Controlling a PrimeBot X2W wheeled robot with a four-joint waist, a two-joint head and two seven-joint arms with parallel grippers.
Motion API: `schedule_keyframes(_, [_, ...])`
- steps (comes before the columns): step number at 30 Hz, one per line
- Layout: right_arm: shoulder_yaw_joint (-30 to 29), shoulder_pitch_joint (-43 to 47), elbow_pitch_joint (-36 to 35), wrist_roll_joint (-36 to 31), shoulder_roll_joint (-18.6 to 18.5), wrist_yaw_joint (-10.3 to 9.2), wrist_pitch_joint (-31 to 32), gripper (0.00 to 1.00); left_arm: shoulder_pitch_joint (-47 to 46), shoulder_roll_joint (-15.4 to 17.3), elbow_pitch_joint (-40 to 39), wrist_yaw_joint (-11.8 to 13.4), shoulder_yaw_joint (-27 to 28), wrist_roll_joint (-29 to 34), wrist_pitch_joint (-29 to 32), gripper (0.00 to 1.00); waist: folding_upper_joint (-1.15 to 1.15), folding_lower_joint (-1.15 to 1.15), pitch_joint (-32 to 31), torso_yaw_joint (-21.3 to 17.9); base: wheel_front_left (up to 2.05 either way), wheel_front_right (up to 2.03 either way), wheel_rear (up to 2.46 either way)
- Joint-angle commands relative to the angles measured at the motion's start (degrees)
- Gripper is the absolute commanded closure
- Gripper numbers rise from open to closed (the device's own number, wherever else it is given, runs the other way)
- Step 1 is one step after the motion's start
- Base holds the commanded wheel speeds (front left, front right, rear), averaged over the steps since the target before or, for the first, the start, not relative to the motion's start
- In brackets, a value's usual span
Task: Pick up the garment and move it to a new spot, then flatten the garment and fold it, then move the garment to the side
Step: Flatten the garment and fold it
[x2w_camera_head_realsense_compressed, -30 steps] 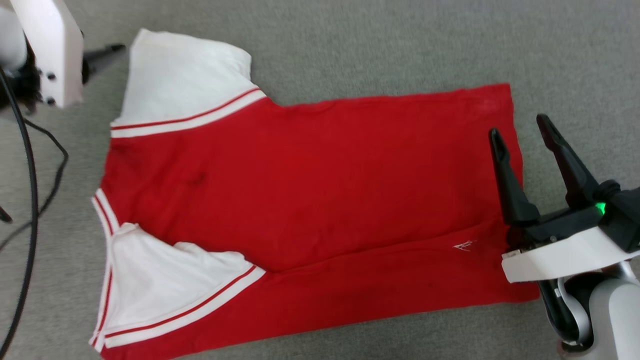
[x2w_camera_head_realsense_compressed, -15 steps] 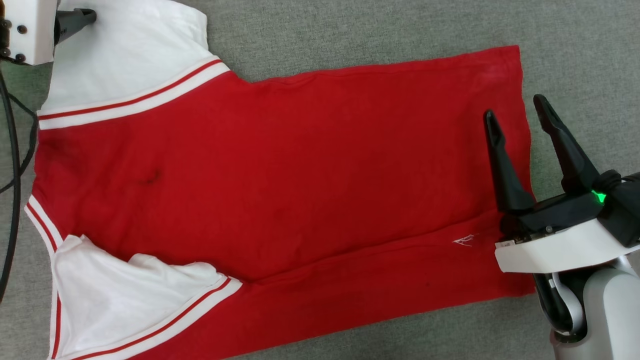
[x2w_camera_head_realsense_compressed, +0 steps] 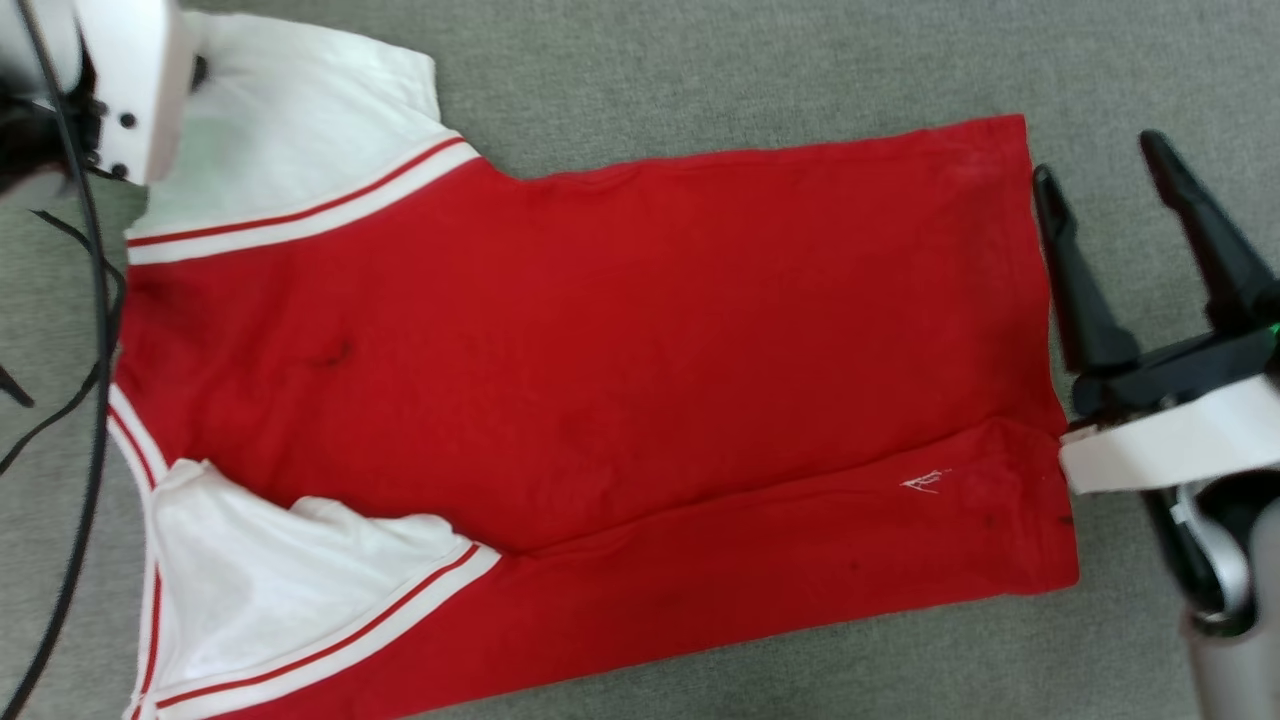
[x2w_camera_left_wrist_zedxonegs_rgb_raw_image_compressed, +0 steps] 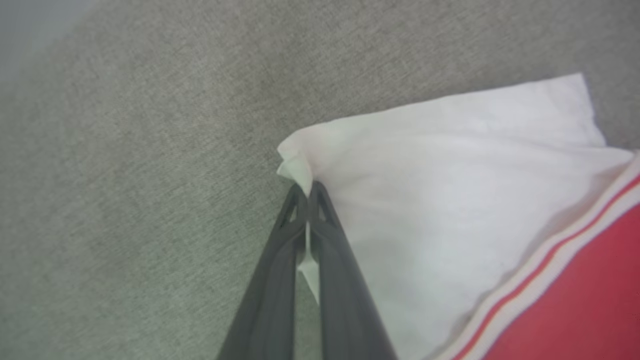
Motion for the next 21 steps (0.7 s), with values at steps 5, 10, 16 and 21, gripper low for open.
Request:
schedule_keyframes(5, [0.7,-5.6,0.1,3.4,-8.6,-0.05,10.8,0.00,0.9,-1.6,-2.4,0.0,-1.3,-1.6,-5.1,1.00,0.00,-0.01,-4.1,3.1,0.00,0.00,0.00])
schedule_keyframes(10, [4.3,-11.4,4.2,10.7,-17.1,-0.05,25.4,0.00,1.1,-1.4,-5.6,0.0,-3.5,-2.5,-7.8,1.00,0.00,-0.01,-5.5,4.9,0.00,0.00,0.00])
schedule_keyframes(16, [8.6,-18.2,10.4,19.4,-23.5,-0.05,42.7,0.00,0.4,-1.3,-9.0,0.0,-6.0,-3.4,-9.5,1.00,0.00,-0.01,-5.5,7.0,0.00,0.00,0.00])
schedule_keyframes(21, [10.9,-22.4,15.8,21.8,-25.1,-0.05,51.0,0.00,-1.1,-1.5,-10.6,0.0,-7.4,-3.7,-10.6,1.00,0.00,-0.01,-4.3,8.4,0.00,0.00,0.00])
